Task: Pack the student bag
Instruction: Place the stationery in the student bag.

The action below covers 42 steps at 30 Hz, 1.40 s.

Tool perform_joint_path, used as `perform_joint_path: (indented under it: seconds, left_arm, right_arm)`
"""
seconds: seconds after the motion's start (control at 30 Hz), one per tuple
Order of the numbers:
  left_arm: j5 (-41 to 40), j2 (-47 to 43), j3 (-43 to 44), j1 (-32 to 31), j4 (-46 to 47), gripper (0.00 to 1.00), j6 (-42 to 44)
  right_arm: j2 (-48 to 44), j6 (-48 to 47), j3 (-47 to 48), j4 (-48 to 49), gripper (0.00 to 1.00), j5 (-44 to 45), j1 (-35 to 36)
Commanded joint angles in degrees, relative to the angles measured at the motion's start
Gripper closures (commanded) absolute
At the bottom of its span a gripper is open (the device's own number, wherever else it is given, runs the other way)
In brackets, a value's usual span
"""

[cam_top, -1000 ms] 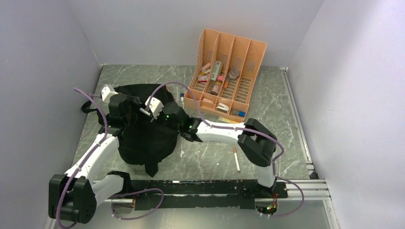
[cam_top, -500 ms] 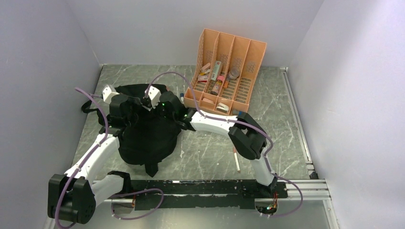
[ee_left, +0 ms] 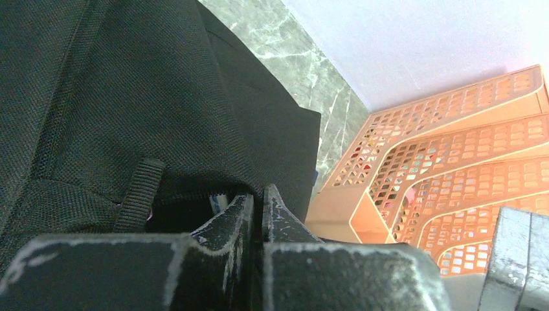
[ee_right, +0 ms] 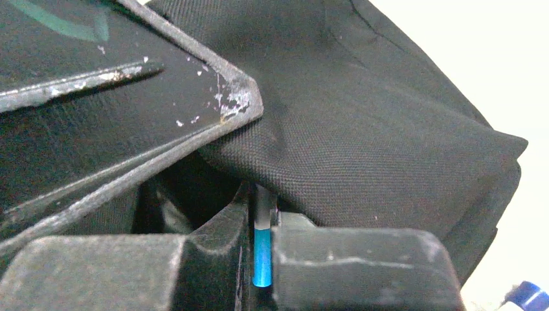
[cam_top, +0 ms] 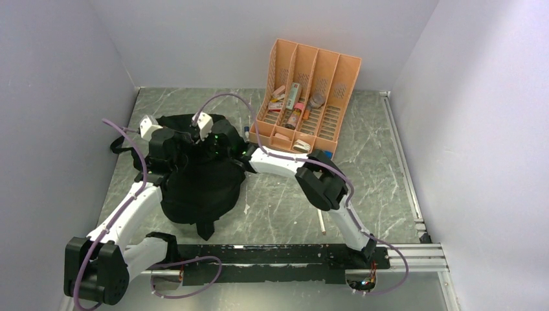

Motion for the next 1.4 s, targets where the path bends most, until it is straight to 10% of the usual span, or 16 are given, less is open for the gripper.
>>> perform_joint_path:
  seconds: [0.0, 0.3, 0.6, 0.9, 1.37]
  left_arm:
    - [0.09, -1.85, 1.94, -1.32, 3.29, 0.95, 0.49]
    - [-0.24, -1.79, 1.91, -1.53, 3.13, 0.95, 0.44]
    - [-1.22, -1.56, 2.44, -1.63, 1.94, 0.95, 0.75]
    - [-2.01, -1.41, 2.92, -1.79, 0.69, 0.95, 1.22]
    - [-1.88, -0.57, 2.82, -1.98, 0.48, 0.95, 1.25]
  right_arm:
    - [1.43, -1.37, -1.12, 12.32, 1.00, -0.42, -1.30]
    - [5.76, -8.43, -3.90, 31.21, 1.00, -5.30, -1.58]
    - [0.22, -15.03, -11.42, 31.31, 0.56, -6.83, -1.98]
    - [-16.48, -6.12, -28.81, 30.35, 0.48, -3.81, -1.94]
    - [-50.82, 46.14, -49.97, -25.94, 0.47, 39.88, -1.08]
